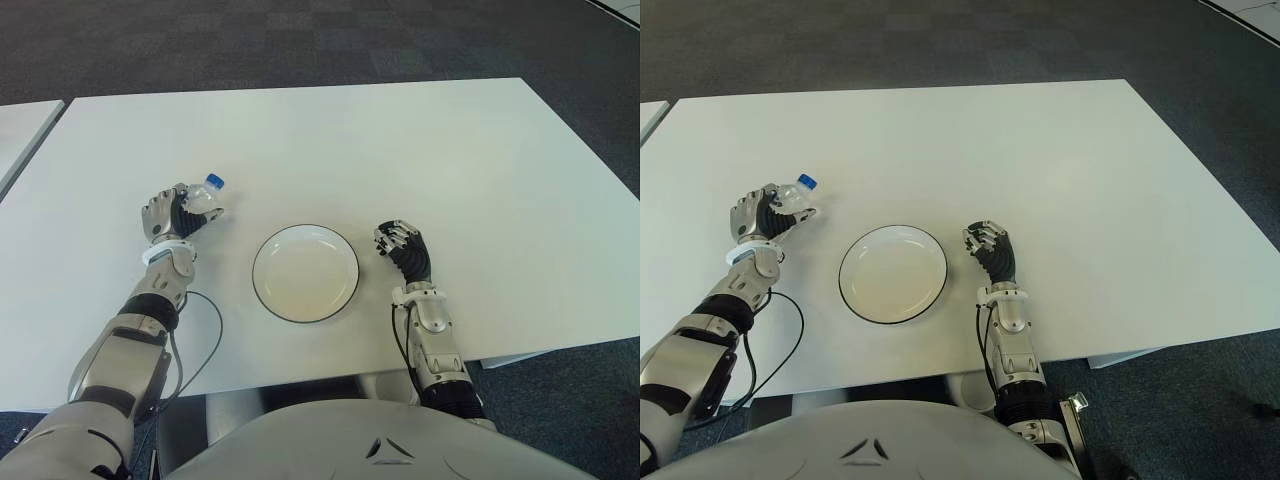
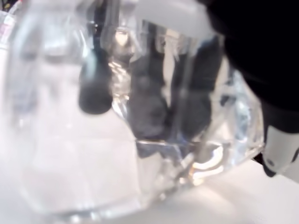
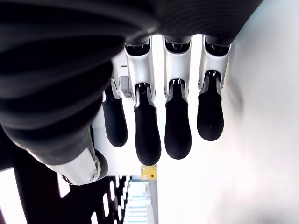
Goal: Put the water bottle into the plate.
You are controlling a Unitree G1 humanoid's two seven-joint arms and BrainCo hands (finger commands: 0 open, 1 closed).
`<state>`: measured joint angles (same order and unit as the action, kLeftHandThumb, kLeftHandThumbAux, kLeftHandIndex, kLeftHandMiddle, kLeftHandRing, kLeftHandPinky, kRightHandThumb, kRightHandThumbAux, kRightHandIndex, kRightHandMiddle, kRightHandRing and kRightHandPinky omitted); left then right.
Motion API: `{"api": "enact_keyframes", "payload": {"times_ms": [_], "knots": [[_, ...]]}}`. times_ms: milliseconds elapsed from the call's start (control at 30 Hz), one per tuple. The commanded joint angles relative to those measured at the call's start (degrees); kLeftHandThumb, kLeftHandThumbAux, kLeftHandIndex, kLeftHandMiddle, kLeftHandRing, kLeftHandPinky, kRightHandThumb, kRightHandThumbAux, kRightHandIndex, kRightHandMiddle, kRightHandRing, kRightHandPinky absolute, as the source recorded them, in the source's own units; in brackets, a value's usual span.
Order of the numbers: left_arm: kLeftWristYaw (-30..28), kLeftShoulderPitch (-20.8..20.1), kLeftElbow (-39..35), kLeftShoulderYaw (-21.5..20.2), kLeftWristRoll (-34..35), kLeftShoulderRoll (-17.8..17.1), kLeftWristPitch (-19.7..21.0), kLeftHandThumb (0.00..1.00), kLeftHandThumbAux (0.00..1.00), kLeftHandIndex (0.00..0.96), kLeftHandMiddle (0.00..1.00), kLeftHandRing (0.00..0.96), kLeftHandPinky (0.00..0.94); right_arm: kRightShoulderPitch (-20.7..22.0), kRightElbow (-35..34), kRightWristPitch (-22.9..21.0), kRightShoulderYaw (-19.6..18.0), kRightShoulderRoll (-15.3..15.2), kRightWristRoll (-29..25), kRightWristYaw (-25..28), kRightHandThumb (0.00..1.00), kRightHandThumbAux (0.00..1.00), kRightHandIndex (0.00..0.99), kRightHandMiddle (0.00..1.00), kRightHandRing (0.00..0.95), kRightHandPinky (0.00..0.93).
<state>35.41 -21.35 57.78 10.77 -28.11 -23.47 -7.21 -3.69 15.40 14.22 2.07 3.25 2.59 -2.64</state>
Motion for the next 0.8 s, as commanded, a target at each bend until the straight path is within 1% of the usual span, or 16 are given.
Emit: {"api": "enact_keyframes", "payload": {"times_ms": [33,100,167,200,267,333,367,500,633,733,767,800], "knots": [[-3.53,6.68,-4.64,-1.36,3.16,2.57,1.2,0.949,0.652,0.381,0.508,0.532,0.837,0.15,0.91,0.27,-0.32,0.77,-0.86,-0.18,0.705,0.729,0.432,0.601,0.609,0.615],[-4.14,8.33,-10.28,-2.34,3.84,1.99,1.61,0.949,0.652,0.381,0.508,0.53,0.834,0.15,0.91,0.19,-0.32,0.78,-0.82,-0.24,0.705,0.729,0.432,0.601,0.608,0.612],[-5.01,10.36,-17.21,-3.16,4.12,1.66,3.12,0.949,0.652,0.381,0.506,0.527,0.822,0.14,0.94,0.27,-0.32,0.76,-0.81,-0.23,0.704,0.729,0.432,0.601,0.608,0.608],[-5.72,11.8,-22.38,-3.65,4.04,1.56,4.42,0.949,0.653,0.381,0.506,0.527,0.819,0.12,0.97,0.38,-0.32,0.73,-0.76,-0.22,0.704,0.729,0.432,0.601,0.607,0.607],[-6.71,14.14,-30.21,-4.41,3.78,1.55,6.24,0.949,0.653,0.38,0.504,0.525,0.812,0.13,1.07,0.63,-0.32,0.69,-0.68,-0.2,0.704,0.729,0.432,0.6,0.605,0.605],[-7.36,16.03,-35.77,-4.99,3.49,1.71,7.4,0.949,0.653,0.38,0.502,0.524,0.799,0.14,1.15,0.79,-0.31,0.66,-0.6,-0.19,0.704,0.729,0.432,0.599,0.603,0.607],[-7.66,16.73,-37.71,-5.21,3.36,1.82,7.87,0.949,0.653,0.38,0.501,0.523,0.793,0.14,1.16,0.82,-0.31,0.66,-0.58,-0.19,0.704,0.729,0.432,0.599,0.603,0.608],[-7.5,18.86,-42.26,-5.98,3.02,2.06,6.56,0.948,0.654,0.38,0.499,0.521,0.784,0.15,1.19,0.83,-0.22,0.64,-0.35,-0.36,0.704,0.729,0.432,0.6,0.603,0.611],[-8.95,22.68,-51.48,-6.66,2.62,3.1,6.59,0.948,0.654,0.379,0.496,0.52,0.78,0.24,1.32,0.71,-0.23,0.55,-0.25,-0.4,0.704,0.729,0.432,0.601,0.606,0.616],[-10.63,24.53,-55.57,-7.43,3.55,3.24,5.29,0.947,0.655,0.378,0.494,0.52,0.772,0.31,1.48,0.78,-0.28,0.49,-0.39,-0.23,0.705,0.729,0.432,0.603,0.608,0.616],[-11.11,24.92,-56.38,-7.67,3.81,3.26,4.9,0.948,0.655,0.378,0.495,0.52,0.738,0.33,1.54,0.83,-0.31,0.48,-0.44,-0.19,0.705,0.729,0.432,0.604,0.608,0.616],[-11.77,25.56,-57.73,-8.01,4.25,3.3,4.46,0.948,0.655,0.378,0.495,0.52,0.726,0.36,1.59,0.83,-0.33,0.49,-0.49,-0.16,0.705,0.729,0.432,0.604,0.608,0.616]]}}
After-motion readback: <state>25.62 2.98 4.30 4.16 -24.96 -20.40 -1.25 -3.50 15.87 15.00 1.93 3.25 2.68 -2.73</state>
